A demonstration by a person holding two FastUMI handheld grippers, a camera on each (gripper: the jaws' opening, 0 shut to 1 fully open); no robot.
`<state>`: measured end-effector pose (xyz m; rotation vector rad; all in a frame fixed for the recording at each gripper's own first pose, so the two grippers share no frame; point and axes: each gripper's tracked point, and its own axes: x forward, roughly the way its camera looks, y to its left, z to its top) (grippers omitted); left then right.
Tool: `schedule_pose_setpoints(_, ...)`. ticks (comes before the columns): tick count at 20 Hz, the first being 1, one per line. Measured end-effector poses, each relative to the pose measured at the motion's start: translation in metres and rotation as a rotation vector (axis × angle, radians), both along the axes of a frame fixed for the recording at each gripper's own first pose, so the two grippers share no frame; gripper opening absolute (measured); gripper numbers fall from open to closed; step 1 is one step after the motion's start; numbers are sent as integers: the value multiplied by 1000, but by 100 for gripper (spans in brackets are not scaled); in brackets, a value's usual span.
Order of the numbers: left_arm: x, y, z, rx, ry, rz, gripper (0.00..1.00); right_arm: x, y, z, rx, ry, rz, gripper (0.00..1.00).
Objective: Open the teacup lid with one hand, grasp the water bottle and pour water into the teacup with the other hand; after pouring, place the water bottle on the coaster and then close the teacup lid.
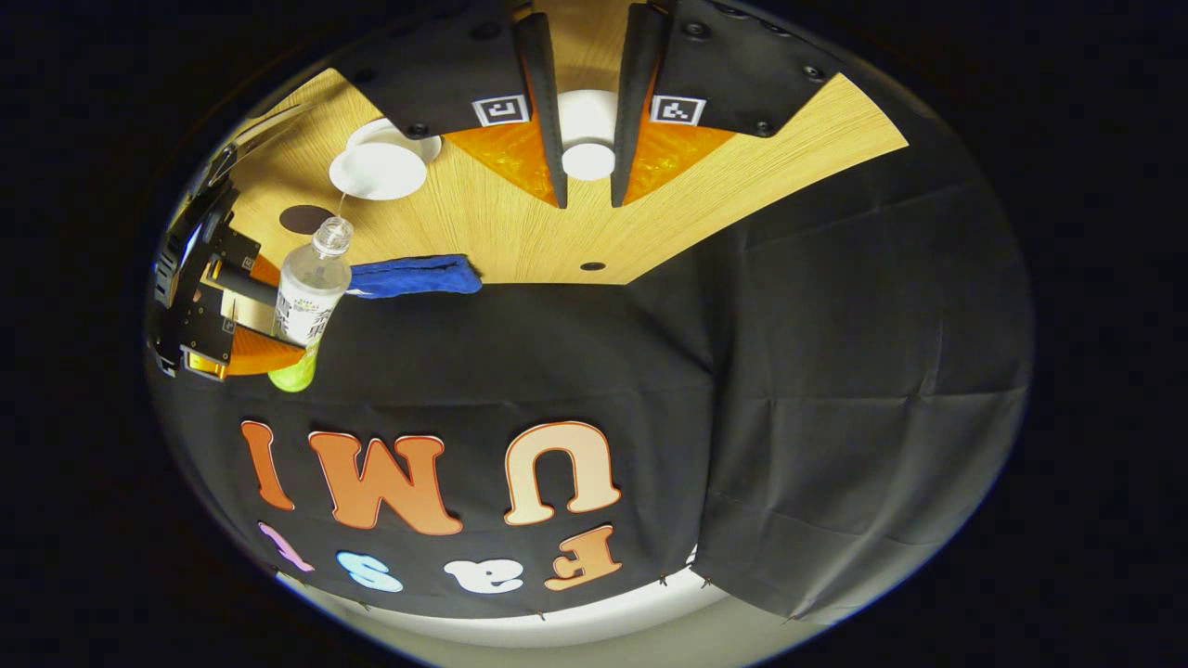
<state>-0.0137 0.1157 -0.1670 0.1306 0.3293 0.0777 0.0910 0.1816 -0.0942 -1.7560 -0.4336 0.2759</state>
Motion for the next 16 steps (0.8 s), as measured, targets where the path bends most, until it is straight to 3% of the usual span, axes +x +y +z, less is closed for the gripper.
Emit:
schedule_pose_setpoints(6, -4, -3, -2, -21, 8, -4, 33, -9, 9, -32, 128, 122, -20, 63)
schedule_pose_setpoints(12, -5, -14, 5, -32, -4, -22, 34, -14, 4, -45, 383, 328, -108, 64)
schedule_pose_setpoints(16, -4, -18, 11, -30, -19, -35, 34, -12, -4, -35, 619, 428, -149, 64)
